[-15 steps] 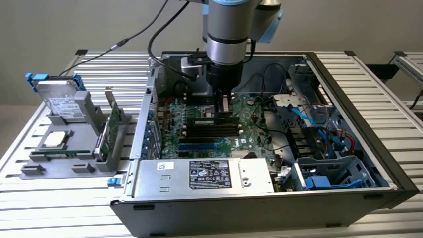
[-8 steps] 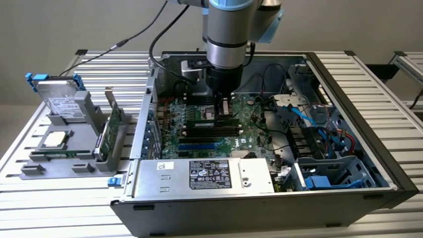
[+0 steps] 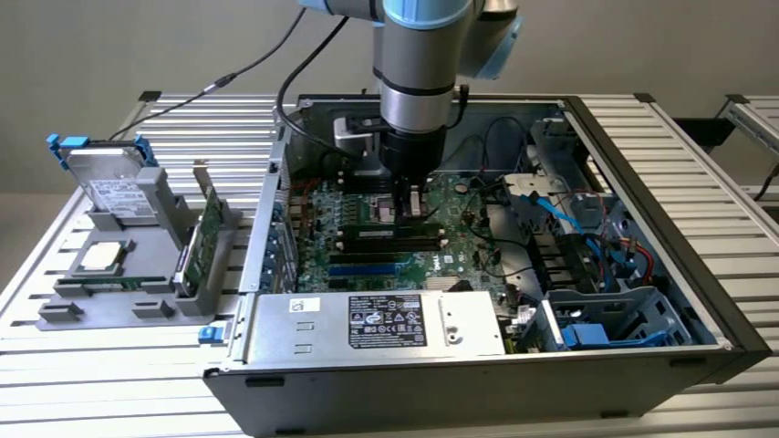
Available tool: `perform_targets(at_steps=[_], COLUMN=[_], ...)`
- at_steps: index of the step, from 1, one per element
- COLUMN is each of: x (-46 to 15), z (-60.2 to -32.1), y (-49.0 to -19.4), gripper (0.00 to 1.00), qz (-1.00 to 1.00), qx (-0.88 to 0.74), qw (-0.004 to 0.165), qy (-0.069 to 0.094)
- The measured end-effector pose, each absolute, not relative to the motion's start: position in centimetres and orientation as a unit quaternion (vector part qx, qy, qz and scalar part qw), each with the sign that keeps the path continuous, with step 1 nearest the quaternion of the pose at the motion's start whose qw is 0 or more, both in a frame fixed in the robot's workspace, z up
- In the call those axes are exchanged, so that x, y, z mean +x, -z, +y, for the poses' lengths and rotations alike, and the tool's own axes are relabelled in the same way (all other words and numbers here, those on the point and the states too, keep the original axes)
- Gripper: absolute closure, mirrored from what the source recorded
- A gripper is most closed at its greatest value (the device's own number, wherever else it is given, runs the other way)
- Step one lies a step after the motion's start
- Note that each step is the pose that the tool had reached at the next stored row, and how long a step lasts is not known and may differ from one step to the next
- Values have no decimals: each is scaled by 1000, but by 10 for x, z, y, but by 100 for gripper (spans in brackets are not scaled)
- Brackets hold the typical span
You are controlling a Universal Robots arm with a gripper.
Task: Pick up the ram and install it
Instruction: 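Insert the ram into the slot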
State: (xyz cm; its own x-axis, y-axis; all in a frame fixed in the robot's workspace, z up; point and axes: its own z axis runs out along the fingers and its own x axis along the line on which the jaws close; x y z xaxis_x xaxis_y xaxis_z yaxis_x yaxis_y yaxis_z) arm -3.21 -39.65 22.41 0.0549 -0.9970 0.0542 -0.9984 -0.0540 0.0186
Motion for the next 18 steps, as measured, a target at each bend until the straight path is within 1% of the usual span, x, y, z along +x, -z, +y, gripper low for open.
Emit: perform_targets(at_steps=[18], x=[-27], z=[-399], y=[-224], gripper=[87], qz=[-684], qx=[729], qw=[31], qy=[-11])
